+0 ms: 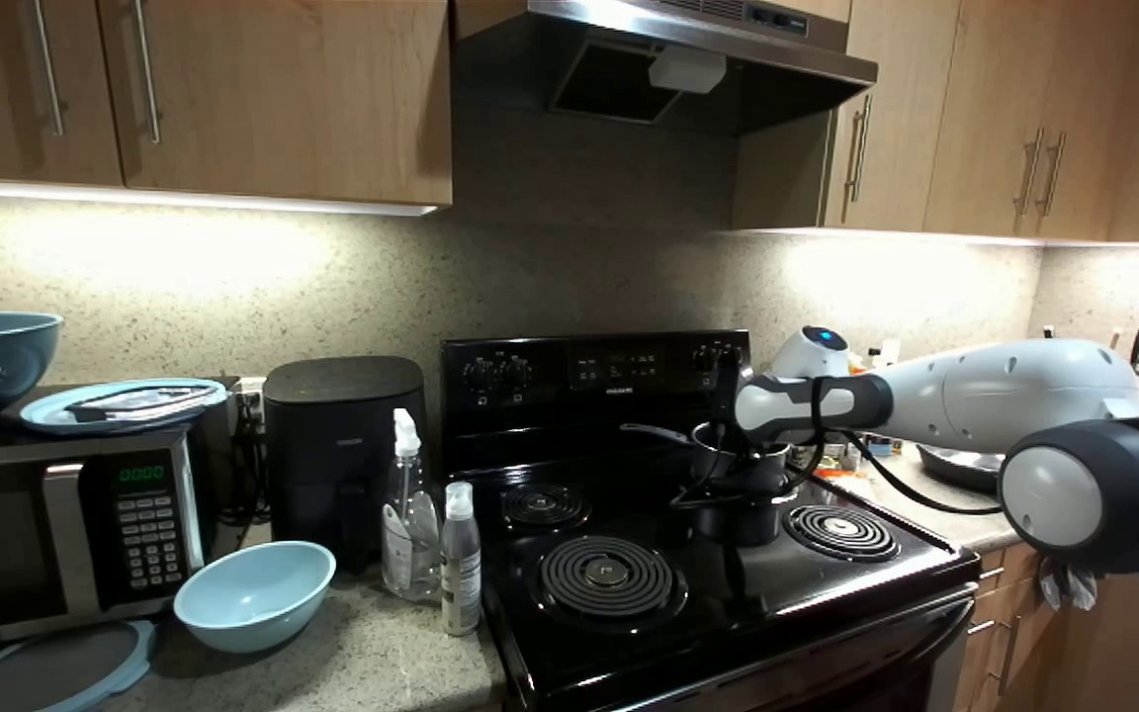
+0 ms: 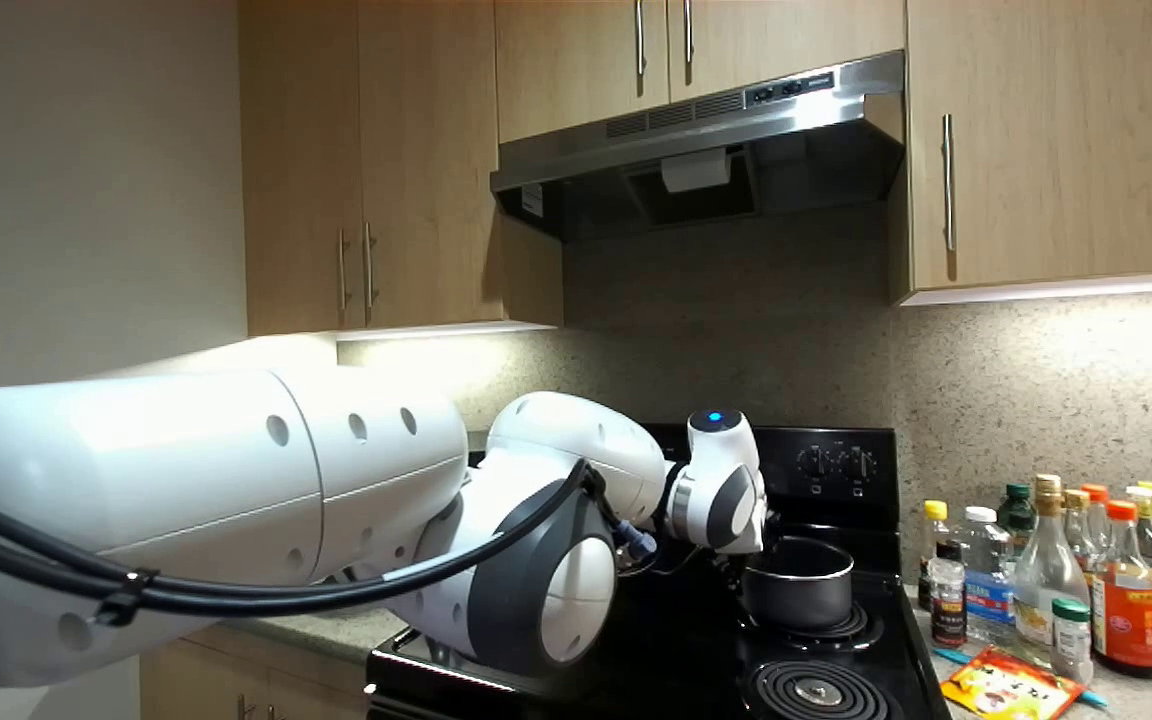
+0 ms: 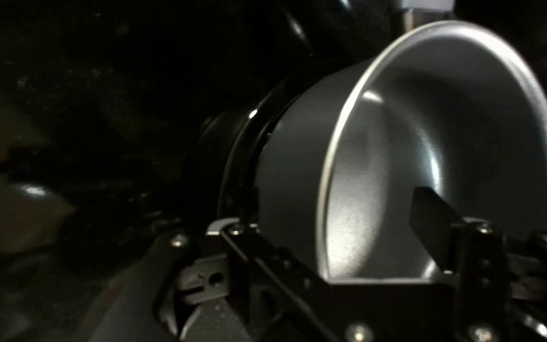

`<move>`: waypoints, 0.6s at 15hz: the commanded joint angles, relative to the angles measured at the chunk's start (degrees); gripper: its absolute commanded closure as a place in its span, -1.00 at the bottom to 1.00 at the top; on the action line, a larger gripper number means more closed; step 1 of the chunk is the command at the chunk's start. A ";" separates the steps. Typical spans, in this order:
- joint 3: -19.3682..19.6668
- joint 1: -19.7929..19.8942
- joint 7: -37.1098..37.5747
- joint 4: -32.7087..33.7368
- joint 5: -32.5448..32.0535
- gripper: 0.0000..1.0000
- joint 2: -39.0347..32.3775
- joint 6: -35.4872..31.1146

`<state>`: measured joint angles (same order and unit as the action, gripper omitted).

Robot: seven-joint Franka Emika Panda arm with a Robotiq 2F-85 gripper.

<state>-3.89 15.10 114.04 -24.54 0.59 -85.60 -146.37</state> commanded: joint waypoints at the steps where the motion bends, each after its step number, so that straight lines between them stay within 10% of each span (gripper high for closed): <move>1: 5.58 -2.30 7.95 -0.33 -2.45 -1.00 0.00 -8.26; 9: 18.56 -7.19 23.18 -1.63 -5.63 -1.00 -0.01 -15.64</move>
<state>10.78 9.11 131.18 -24.83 -3.28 -85.60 -158.46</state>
